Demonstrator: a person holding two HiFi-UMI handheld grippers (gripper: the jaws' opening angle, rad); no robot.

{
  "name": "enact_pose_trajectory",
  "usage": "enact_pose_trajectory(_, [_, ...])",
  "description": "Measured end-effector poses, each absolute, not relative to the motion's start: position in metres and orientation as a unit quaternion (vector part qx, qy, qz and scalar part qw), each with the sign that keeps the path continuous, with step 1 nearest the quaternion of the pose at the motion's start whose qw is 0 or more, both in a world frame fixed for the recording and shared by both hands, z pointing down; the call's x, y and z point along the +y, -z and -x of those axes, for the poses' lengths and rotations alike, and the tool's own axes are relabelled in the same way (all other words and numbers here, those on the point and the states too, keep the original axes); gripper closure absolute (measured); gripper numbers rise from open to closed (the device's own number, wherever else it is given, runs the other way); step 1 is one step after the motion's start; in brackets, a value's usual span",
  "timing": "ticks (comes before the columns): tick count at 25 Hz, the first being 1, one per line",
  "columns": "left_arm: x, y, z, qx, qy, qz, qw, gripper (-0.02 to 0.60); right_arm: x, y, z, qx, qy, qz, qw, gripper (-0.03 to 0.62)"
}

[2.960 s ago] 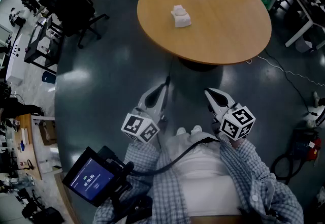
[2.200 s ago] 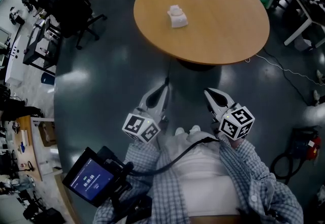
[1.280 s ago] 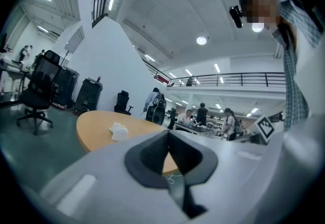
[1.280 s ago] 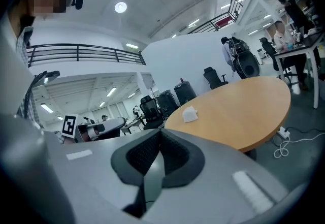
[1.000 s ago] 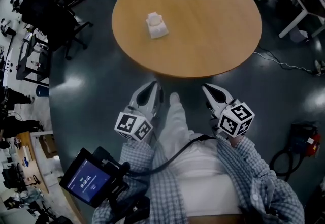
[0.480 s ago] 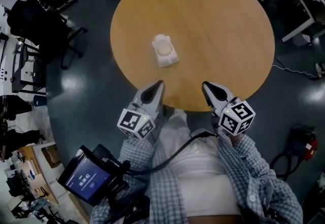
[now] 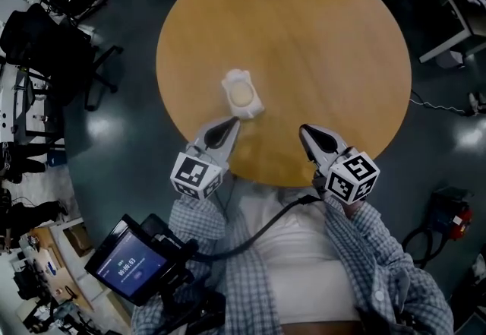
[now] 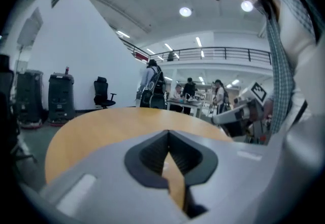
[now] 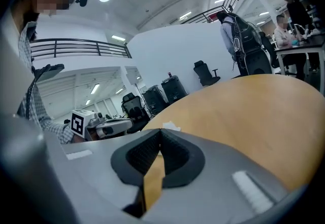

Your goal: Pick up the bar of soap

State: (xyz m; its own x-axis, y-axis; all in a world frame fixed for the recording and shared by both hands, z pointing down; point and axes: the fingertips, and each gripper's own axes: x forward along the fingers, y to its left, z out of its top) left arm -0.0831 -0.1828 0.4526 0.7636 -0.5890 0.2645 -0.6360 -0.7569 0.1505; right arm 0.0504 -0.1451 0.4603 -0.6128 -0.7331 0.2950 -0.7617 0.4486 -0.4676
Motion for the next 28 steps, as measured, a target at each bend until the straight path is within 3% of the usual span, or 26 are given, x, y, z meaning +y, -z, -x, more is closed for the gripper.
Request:
enact_pose_trajectory(9, [-0.235,-0.520,0.103,-0.097,-0.439,-0.883,-0.133,0.578,-0.177,-0.470,-0.056,-0.855,-0.290,-0.429,0.036,0.591])
enact_pose_trajectory(13, [-0.251,-0.545,0.113,0.060,-0.546,-0.806,-0.221,0.449,-0.187,-0.473,-0.064,-0.851,-0.292,-0.434,0.041,0.591])
enact_pose_trajectory(19, [-0.262,-0.580,0.103,0.229,-0.580,-0.732,-0.275,0.365,-0.209,-0.486,-0.081,-0.845,-0.299,-0.441,0.046,0.591])
enact_pose_trajectory(28, [-0.244,-0.587,0.106,0.391,-0.587,-0.628,-0.329,0.327,-0.214,-0.490,-0.083,-0.840,-0.314,-0.439,0.055,0.591])
